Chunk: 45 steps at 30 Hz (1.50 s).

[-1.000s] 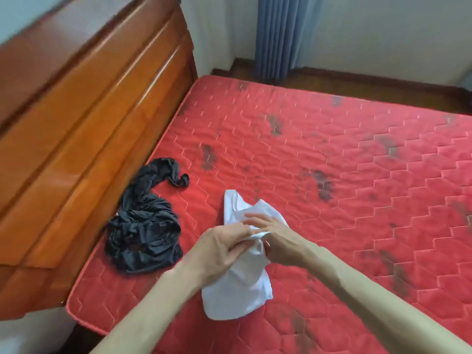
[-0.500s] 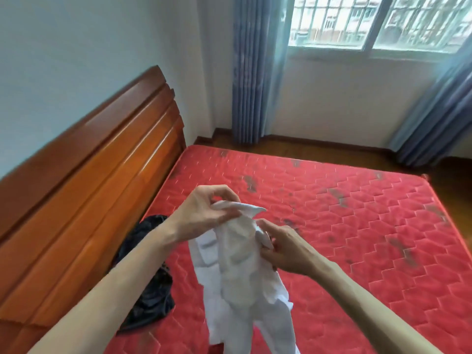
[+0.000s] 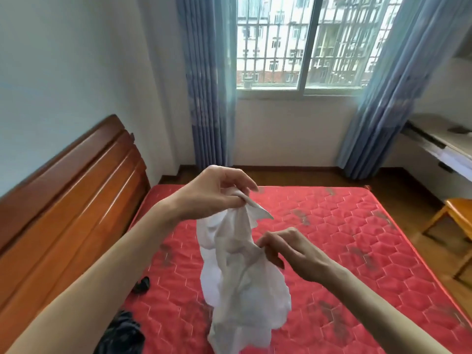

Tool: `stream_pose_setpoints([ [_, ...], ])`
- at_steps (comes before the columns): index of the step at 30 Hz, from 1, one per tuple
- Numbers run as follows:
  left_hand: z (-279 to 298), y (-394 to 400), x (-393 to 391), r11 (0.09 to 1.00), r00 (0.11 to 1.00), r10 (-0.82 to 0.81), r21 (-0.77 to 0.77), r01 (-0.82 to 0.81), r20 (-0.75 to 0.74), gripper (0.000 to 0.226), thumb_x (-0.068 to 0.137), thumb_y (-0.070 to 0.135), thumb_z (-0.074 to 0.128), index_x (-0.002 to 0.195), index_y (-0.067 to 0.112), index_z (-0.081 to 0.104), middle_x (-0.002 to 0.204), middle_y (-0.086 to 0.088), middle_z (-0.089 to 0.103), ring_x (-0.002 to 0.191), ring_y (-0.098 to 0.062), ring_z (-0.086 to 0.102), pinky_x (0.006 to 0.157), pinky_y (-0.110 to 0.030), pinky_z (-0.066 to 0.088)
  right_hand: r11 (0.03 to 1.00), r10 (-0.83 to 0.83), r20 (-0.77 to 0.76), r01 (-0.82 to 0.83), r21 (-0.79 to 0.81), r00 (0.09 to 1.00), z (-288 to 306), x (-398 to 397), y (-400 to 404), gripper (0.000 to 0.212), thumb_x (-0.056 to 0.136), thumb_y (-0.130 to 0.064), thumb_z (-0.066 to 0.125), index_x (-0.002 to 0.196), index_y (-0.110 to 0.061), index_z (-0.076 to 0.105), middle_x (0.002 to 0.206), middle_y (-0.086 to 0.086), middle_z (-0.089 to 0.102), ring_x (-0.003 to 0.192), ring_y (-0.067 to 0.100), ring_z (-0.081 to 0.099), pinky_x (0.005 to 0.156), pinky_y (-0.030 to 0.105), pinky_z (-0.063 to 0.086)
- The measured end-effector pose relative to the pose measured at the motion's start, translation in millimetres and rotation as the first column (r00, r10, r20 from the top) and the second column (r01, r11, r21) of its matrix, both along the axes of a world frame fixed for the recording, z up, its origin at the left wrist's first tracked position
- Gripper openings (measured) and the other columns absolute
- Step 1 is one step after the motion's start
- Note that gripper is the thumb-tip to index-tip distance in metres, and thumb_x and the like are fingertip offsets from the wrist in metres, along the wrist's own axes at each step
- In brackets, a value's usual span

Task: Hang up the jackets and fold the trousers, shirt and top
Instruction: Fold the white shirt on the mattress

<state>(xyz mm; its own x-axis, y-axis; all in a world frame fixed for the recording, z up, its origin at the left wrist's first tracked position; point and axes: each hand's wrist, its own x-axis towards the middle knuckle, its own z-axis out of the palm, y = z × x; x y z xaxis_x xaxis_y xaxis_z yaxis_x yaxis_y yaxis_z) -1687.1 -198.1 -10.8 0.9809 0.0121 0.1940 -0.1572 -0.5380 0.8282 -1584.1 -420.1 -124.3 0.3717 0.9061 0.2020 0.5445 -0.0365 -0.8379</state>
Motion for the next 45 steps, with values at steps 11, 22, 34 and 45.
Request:
stream_pose_setpoints([
  [11,46.2,-24.8,34.3,0.91,0.961,0.062,-0.411,0.057,0.271,0.025,0.069,0.018,0.047,0.068,0.001,0.065,0.057,-0.01,0.036,0.061,-0.036,0.024,0.059,-0.042,0.023,0.97,-0.237,-0.323,0.239,-0.035,0.916,-2.6,65.7,66.9,0.059,0.091,0.002,0.065,0.144,-0.018,0.047,0.141,-0.006,0.053,0.117,-0.006,0.059,0.085,0.009,0.05],
  [22,66.7,-0.4,25.9,0.577,0.942,-0.052,-0.76,0.299,0.331,0.014,0.068,0.024,0.055,0.062,0.011,0.054,0.048,0.007,0.036,0.054,-0.015,0.022,0.065,-0.029,0.039,0.999,-0.016,-0.524,0.032,0.02,0.851,-6.1,56.1,104.3,0.096,0.086,-0.048,0.067,0.165,-0.027,0.017,0.16,-0.006,0.035,0.148,0.007,0.037,0.122,0.037,0.037],
  [34,27.2,59.7,3.6,0.708,0.951,0.294,-0.69,-0.152,0.093,0.018,0.08,0.004,0.065,0.083,0.021,0.07,0.071,0.004,0.044,0.067,-0.014,0.043,0.061,-0.024,0.04,0.963,0.033,-0.513,0.11,0.247,0.858,5.2,75.0,80.1,0.024,0.092,-0.021,0.074,0.112,-0.008,0.074,0.098,0.005,0.073,0.087,0.016,0.066,0.07,0.031,0.055],
  [45,-10.8,27.1,13.0,0.962,0.956,0.272,-0.015,-0.272,0.11,0.061,0.074,-0.024,0.038,0.101,0.016,0.074,0.088,-0.003,0.049,0.076,-0.011,0.048,0.071,-0.02,0.041,0.935,-0.077,-0.283,0.167,0.312,0.956,77.8,91.7,32.7,0.03,0.1,-0.037,0.069,0.108,-0.009,0.075,0.091,0.001,0.067,0.085,0.012,0.058,0.071,0.024,0.049],
])
